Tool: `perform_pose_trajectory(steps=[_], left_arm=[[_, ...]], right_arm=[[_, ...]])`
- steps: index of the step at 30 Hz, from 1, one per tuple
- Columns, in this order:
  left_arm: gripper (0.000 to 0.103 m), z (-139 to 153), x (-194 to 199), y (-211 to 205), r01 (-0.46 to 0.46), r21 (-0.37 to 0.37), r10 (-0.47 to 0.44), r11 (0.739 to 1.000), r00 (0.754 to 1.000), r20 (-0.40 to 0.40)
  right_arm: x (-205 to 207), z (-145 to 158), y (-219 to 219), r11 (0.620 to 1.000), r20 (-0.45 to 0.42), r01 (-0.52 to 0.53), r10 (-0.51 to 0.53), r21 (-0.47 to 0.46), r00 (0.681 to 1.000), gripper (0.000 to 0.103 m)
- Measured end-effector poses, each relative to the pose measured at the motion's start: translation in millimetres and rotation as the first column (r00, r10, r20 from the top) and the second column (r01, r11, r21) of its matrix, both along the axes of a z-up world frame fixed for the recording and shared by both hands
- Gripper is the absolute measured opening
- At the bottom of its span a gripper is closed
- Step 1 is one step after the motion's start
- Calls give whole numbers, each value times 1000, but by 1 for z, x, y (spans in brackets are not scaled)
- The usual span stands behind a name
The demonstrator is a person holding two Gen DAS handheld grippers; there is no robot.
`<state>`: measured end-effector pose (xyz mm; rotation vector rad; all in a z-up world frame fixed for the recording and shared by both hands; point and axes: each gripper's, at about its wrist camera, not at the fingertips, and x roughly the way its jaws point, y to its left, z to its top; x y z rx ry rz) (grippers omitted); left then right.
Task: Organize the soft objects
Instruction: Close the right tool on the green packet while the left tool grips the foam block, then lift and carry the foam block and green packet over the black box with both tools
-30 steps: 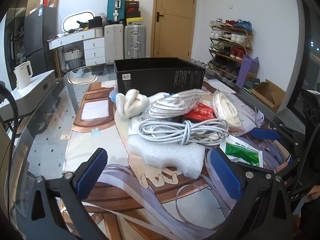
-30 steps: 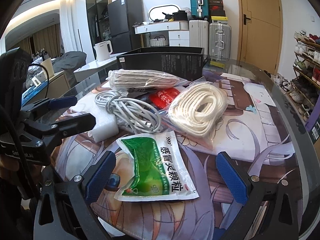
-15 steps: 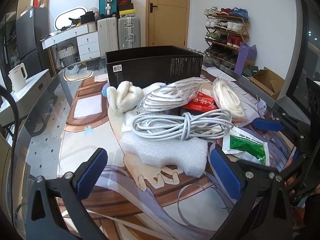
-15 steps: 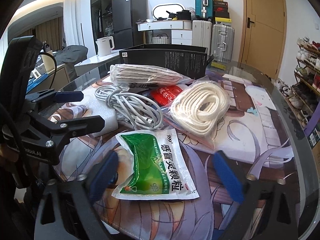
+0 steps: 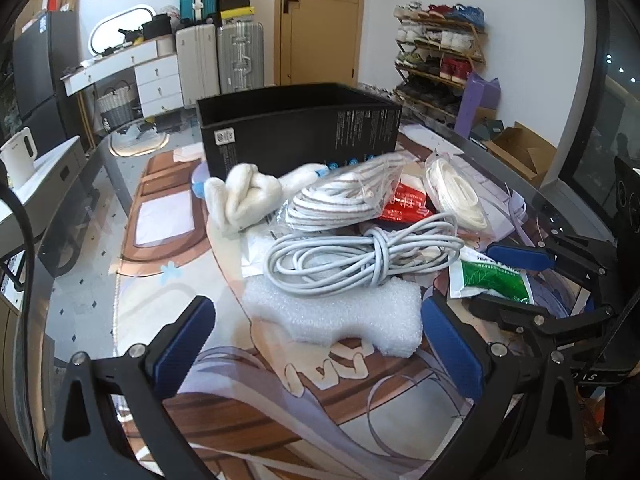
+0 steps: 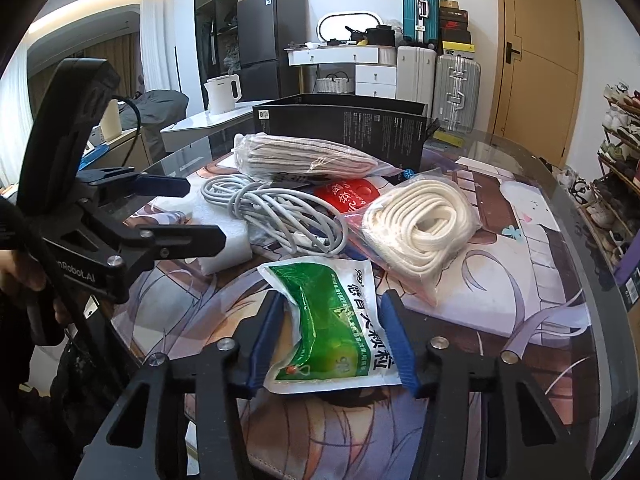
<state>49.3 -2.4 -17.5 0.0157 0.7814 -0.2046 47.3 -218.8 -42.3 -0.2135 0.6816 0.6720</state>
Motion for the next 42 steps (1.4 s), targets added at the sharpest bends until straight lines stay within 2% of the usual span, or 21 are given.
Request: perform_pose_trajectory(steps=[12, 15, 16, 19, 25, 30, 37, 42], left_arm=[[103, -4, 12, -9, 32, 22, -31, 999, 999, -42], [101, -4, 14, -11, 25, 43, -23, 999, 999, -48], [97, -4, 13, -12, 28, 41, -26, 999, 999, -42], [90, -4, 10, -10, 40, 28, -39, 999, 999, -32], [89, -3, 1, -6, 52, 9, -52, 999, 999, -14], [89, -2, -10, 0, 25, -18, -25, 1000, 1000, -3], [89, 2, -24, 6, 17, -41, -16, 999, 1000, 13], [89, 12, -28, 14, 17, -91, -14, 996, 999, 33]], right_arm=[[-1, 1, 0, 1000, 4, -5, 5, -2, 1000, 50], [-2, 1, 0, 1000, 8, -5, 5, -3, 1000, 50], [-3, 1, 0, 1000, 9, -5, 5, -3, 1000, 49], [-4, 3, 0, 1000, 11, -12, 11, 5, 1000, 44], [-7, 5, 0, 1000, 15, -16, 16, 13, 1000, 40], [-12, 7, 3, 999, 25, -30, 29, 15, 999, 38], [-15, 16, 3, 997, 45, -40, 37, 59, 998, 37], [-15, 27, -1, 995, 64, -24, 18, 99, 998, 37]])
